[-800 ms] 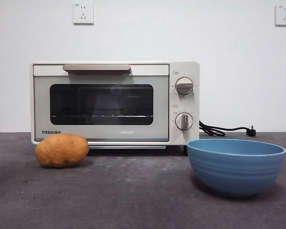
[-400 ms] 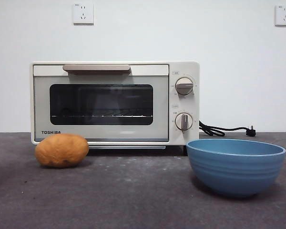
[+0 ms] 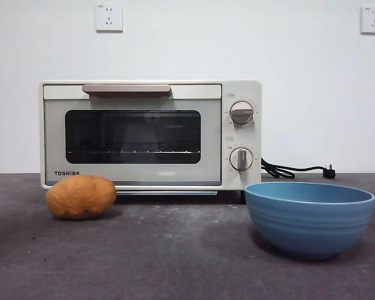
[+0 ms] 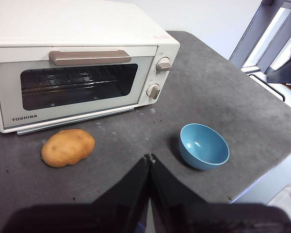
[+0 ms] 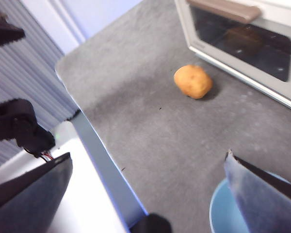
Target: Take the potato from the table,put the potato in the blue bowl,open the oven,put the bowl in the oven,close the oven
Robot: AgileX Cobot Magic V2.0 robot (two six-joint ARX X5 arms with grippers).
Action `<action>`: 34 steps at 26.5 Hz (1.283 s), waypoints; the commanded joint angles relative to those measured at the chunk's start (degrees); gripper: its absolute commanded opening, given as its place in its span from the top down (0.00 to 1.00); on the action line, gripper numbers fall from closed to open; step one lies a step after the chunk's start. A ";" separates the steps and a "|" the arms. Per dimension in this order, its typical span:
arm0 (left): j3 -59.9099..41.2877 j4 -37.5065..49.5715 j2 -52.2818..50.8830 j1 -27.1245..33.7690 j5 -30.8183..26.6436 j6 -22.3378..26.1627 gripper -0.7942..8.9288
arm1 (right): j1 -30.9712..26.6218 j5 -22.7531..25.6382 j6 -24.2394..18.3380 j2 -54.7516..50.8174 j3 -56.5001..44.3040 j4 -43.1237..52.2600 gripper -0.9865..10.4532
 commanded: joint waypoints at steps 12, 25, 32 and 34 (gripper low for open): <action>-0.04 0.24 -0.07 -0.11 -0.09 0.68 0.93 | 15.89 16.00 -7.56 31.82 11.63 15.23 0.39; -0.04 -0.61 -0.07 -0.11 -0.61 0.68 0.93 | 20.11 26.67 -19.17 59.82 24.98 28.44 0.39; -0.04 -0.61 -0.07 -0.11 -1.27 0.70 0.93 | 20.11 26.67 -21.09 67.45 27.98 32.06 0.39; -0.04 -0.61 -0.04 -0.11 -1.27 0.70 0.93 | 20.09 26.67 -21.18 68.81 28.02 32.68 0.39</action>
